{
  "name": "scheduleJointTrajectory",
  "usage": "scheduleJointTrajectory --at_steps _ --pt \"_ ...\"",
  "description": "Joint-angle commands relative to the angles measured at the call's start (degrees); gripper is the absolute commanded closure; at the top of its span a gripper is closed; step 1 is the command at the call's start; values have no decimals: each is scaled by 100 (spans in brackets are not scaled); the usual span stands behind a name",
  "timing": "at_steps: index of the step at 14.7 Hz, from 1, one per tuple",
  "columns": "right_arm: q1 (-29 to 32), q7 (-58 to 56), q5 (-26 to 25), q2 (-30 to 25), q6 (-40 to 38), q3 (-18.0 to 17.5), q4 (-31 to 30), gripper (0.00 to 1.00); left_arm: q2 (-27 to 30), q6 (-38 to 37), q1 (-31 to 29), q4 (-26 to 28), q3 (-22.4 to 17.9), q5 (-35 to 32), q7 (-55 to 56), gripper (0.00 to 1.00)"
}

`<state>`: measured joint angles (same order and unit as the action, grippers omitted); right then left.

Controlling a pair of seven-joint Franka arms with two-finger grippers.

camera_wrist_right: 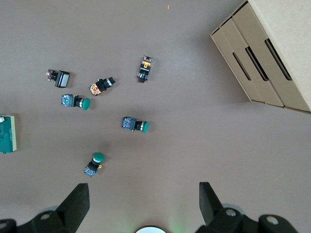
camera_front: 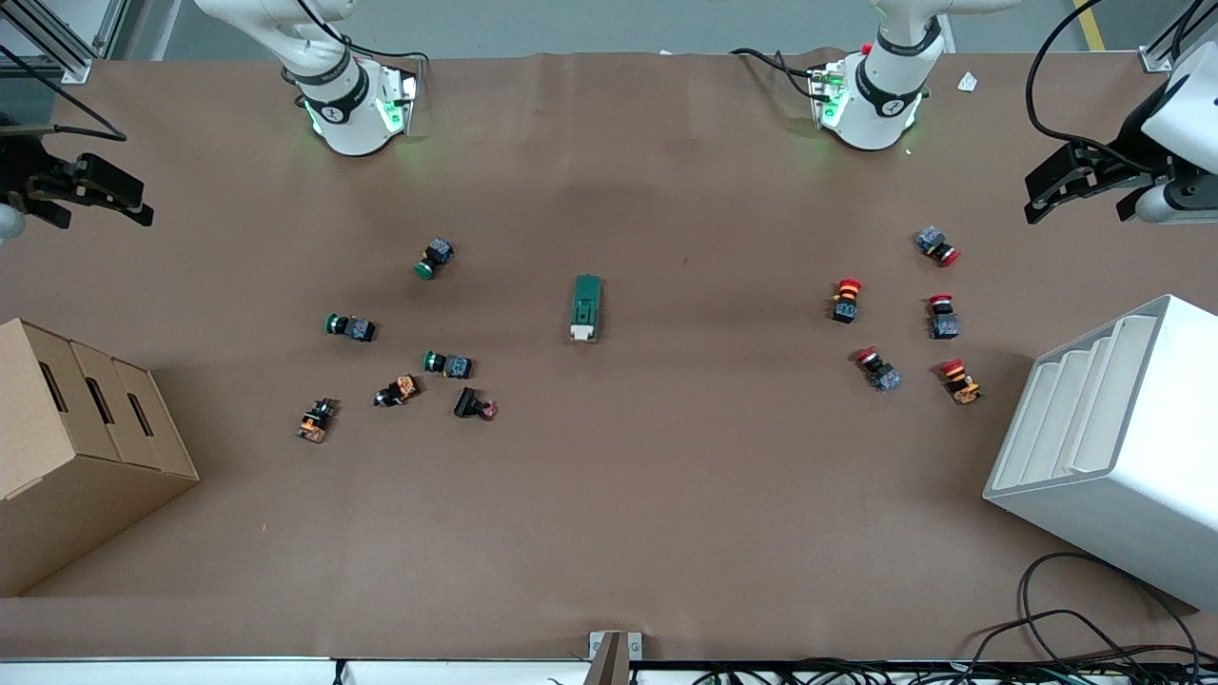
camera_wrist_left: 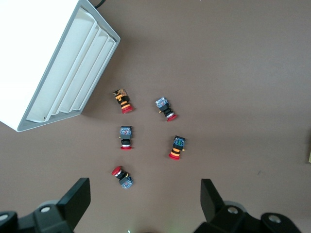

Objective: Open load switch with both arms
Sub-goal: 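Move the left gripper over the green load switch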

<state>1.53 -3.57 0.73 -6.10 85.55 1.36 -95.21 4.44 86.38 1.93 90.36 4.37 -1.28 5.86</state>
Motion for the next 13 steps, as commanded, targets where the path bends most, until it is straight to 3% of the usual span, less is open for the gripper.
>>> scheduleJointTrajectory --at_steps 1,5,8,11,13 --pt "-13 67 -12 -207 94 -4 -191 0 -13 -131 36 -132 37 31 -93 0" --pt "-13 67 -12 -243 85 -4 -191 0 -127 -122 159 -325 510 13 38 0" --pt "-13 67 -12 -234 207 -4 -191 0 -399 132 150 -247 1396 -13 659 0" --pt "-21 67 -12 -225 296 -4 -191 0 -610 851 246 313 2424 -249 2099 0" --pt "-21 67 -12 -216 322 -4 -191 0 -802 1501 544 797 2874 -1072 2978 0"
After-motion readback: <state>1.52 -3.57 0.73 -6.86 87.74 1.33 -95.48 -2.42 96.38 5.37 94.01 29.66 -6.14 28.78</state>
